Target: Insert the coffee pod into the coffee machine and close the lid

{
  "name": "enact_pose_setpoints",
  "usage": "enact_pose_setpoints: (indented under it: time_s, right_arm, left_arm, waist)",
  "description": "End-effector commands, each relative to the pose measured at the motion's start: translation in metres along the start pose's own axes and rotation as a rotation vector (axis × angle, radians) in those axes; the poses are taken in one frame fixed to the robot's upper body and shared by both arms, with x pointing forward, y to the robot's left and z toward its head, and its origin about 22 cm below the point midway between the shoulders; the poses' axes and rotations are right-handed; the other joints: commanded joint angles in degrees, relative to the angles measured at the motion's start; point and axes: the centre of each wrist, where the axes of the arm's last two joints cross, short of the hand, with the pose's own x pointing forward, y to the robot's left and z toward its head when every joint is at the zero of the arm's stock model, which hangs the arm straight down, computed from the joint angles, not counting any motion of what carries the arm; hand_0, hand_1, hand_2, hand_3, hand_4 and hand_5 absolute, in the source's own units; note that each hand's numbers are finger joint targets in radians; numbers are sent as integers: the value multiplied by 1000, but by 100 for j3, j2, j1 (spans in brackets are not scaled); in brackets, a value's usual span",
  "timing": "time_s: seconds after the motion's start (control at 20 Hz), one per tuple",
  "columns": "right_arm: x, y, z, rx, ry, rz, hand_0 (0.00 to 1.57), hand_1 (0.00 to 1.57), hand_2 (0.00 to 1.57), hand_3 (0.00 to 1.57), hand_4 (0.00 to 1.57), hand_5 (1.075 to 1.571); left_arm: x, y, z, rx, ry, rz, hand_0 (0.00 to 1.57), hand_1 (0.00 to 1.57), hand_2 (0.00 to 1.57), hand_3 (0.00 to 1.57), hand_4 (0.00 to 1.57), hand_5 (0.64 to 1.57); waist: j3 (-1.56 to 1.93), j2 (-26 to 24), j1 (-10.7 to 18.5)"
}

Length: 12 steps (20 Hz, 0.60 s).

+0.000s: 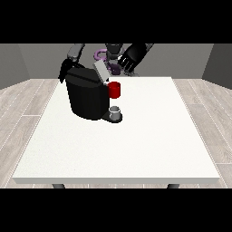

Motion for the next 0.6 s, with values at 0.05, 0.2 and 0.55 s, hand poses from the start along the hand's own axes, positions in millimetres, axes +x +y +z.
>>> enact_pose_setpoints:
  time_s: [0.05,0.2,0.55]
  right_arm:
    - [19,6,-13,-23,-47,-25,0,0,0,0,263,1571]
    - [36,-1,-14,5,-103,-17,0,0,0,0,0,1571]
    - [44,-29,-29,-45,-96,-9,0,0,0,0,100,1571]
  left_arm:
    - [30,14,-8,49,-4,-37,1225,1225,1279,1251,482,1571]
    - [13,38,3,116,4,-25,1225,1225,1284,1233,478,1571]
    - [26,52,3,101,-20,-62,1207,1207,1280,1238,475,1571]
  waist:
    - [1,361,-45]
    - [-2,579,-387]
    - [0,782,-211]
